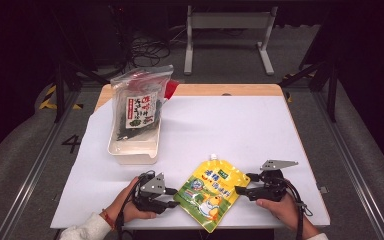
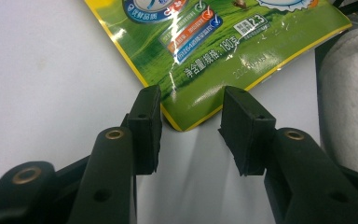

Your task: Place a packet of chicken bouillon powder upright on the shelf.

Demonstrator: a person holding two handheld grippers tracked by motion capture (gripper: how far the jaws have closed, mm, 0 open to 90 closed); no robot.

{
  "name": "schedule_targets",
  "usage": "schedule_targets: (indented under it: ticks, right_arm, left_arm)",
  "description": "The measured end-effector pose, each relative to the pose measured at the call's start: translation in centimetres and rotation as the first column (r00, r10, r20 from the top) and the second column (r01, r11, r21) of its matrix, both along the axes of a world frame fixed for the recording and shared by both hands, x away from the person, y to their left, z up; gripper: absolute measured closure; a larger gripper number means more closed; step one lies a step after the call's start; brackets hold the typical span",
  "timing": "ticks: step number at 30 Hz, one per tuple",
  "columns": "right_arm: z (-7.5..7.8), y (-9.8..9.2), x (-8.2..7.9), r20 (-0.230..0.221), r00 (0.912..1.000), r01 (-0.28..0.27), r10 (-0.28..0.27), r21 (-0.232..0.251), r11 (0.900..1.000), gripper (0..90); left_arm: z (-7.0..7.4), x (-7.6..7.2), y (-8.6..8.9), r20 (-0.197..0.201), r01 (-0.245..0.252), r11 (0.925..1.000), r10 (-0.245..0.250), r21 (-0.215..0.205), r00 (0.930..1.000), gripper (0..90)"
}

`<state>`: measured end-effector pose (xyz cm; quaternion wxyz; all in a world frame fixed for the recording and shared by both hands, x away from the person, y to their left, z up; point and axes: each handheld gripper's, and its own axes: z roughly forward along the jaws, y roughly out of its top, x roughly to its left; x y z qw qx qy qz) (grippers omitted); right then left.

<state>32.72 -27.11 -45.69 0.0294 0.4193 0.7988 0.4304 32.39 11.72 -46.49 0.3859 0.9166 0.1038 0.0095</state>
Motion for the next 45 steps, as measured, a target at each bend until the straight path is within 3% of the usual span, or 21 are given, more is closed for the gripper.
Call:
schedule_targets:
  ticks: [4, 8, 11, 13, 17, 20, 22, 24, 26, 28, 32, 36, 39, 43, 45]
  right_arm:
    - [-0.2, -0.2, 0.4, -0.019, 0.9992, 0.037, -0.036, 0.047, 0.998, 31.4]
    - [-0.2, -0.5, 1.1, -0.039, 0.9964, 0.078, -0.076, 0.071, 0.994, 47.5]
    - [-0.3, -0.6, 1.6, -0.044, 0.9928, 0.114, -0.111, 0.063, 0.991, 61.4]
    - [-0.2, -0.5, 1.8, -0.028, 0.9927, 0.118, -0.117, 0.044, 0.992, 71.2]
    - [-0.2, -0.4, 2.1, -0.020, 0.9915, 0.129, -0.128, 0.038, 0.991, 78.9]
    - [-0.1, -0.5, 2.3, -0.033, 0.9917, 0.125, -0.124, 0.037, 0.991, 74.2]
    - [0.1, -0.4, 2.2, -0.029, 0.9919, 0.124, -0.124, 0.008, 0.992, 61.4]
    - [0.2, -0.5, 2.0, -0.024, 0.9911, 0.131, -0.131, -0.004, 0.991, 58.1]
    - [0.5, -0.7, 1.6, -0.048, 0.9907, 0.127, -0.128, -0.009, 0.992, 50.9]
    - [0.4, -0.7, 1.0, -0.062, 0.9925, 0.105, -0.105, -0.008, 0.994, 50.1]
    - [0.2, -0.7, 0.6, -0.079, 0.9898, 0.122, -0.119, 0.034, 0.992, 48.8]
    - [-0.4, -0.8, 1.1, -0.134, 0.9842, 0.134, -0.116, 0.133, 0.982, 50.1]
    - [-0.5, 0.0, 1.8, -0.133, 0.9863, 0.117, -0.098, 0.147, 0.982, 52.5]
    - [-0.6, 0.2, 2.5, -0.130, 0.9854, 0.130, -0.109, 0.158, 0.979, 67.2]
    - [-0.5, 0.3, 2.8, -0.101, 0.9896, 0.117, -0.102, 0.152, 0.981, 83.5]
  left_arm:
    - [0.0, 0.0, -0.1, -0.007, -0.014, 0.9999, 0.014, -0.005, 0.9999, 58.7]
    - [0.0, -0.2, -0.1, -0.006, -0.021, 0.9997, 0.021, -0.009, 0.9998, 57.0]
    - [-0.1, -0.1, -0.1, -0.022, -0.026, 0.9995, 0.025, -0.017, 0.9994, 54.5]
    - [0.0, -0.1, -0.1, -0.030, -0.042, 0.9988, 0.042, -0.025, 0.9987, 48.3]
    - [0.1, 0.3, 0.0, -0.047, -0.071, 0.9963, 0.068, -0.048, 0.9966, 47.5]
    - [0.0, 0.3, -0.1, -0.054, -0.049, 0.9976, 0.046, -0.049, 0.9975, 48.1]
    - [-0.1, -0.1, -0.4, -0.030, -0.031, 0.9993, 0.031, -0.022, 0.9991, 48.7]
    - [0.0, -0.2, -0.4, -0.025, -0.028, 0.9995, 0.028, -0.015, 0.9993, 51.2]
    - [0.0, -0.4, -0.5, -0.005, -0.035, 0.9993, 0.035, -0.008, 0.9994, 51.5]
    - [0.0, -0.7, -0.5, 0.029, -0.030, 0.9994, 0.029, 0.019, 0.9992, 53.0]
    - [0.0, -0.8, -0.6, 0.028, -0.038, 0.9991, 0.037, 0.022, 0.9989, 54.0]
    - [0.1, -0.7, -0.6, 0.021, -0.042, 0.9989, 0.042, 0.021, 0.9989, 54.2]
    - [0.0, -0.6, -0.6, 0.010, -0.043, 0.9990, 0.042, 0.010, 0.9991, 54.4]
    - [0.0, -0.4, -0.6, -0.003, -0.045, 0.9990, 0.045, -0.002, 0.9990, 54.7]
    - [0.0, -0.3, -0.4, -0.027, -0.052, 0.9986, 0.052, -0.007, 0.9983, 55.0]
